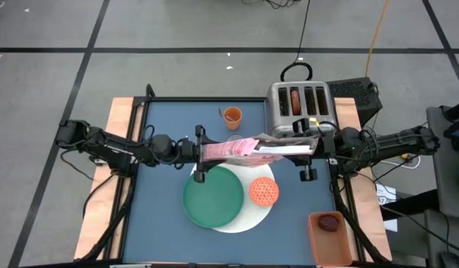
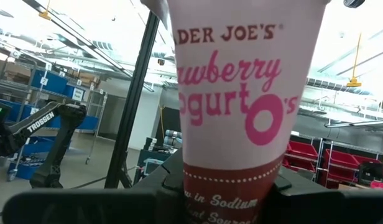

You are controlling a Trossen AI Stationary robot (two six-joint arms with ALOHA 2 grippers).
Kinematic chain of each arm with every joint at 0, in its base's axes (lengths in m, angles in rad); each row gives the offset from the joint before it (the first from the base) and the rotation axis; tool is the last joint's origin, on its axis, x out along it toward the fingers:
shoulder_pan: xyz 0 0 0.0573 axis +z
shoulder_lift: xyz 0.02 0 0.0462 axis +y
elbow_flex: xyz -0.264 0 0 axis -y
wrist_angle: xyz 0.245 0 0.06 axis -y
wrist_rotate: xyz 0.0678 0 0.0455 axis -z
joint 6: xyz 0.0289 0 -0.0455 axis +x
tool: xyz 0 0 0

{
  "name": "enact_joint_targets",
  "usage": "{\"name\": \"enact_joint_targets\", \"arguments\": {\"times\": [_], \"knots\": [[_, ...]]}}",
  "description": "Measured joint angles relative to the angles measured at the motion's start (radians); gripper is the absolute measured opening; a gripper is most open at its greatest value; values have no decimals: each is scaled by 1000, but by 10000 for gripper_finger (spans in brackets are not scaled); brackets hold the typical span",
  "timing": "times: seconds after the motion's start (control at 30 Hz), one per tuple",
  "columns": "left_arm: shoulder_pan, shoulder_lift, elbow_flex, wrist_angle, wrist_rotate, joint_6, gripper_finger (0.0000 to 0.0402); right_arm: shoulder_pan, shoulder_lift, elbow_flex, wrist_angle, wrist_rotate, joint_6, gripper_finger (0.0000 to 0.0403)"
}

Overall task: Arrange a breakfast setting
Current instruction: Pour the cereal from the cereal box into the orange bowl

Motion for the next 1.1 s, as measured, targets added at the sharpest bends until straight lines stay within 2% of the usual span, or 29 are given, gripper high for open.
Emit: {"name": "enact_joint_targets", "arguments": {"times": [0.07,0.6,0.9,1.1], "knots": [[0,0,0,0,0,-1,222,0,0,0,-1,0,13,90],[0,0,0,0,0,-5,222,0,-1,1,-17,0,21,118],[0,0,0,-5,-3,-6,220,0,-9,1,-66,3,23,202],[0,0,0,-2,-4,-9,219,0,-65,1,-145,49,69,249]]}}
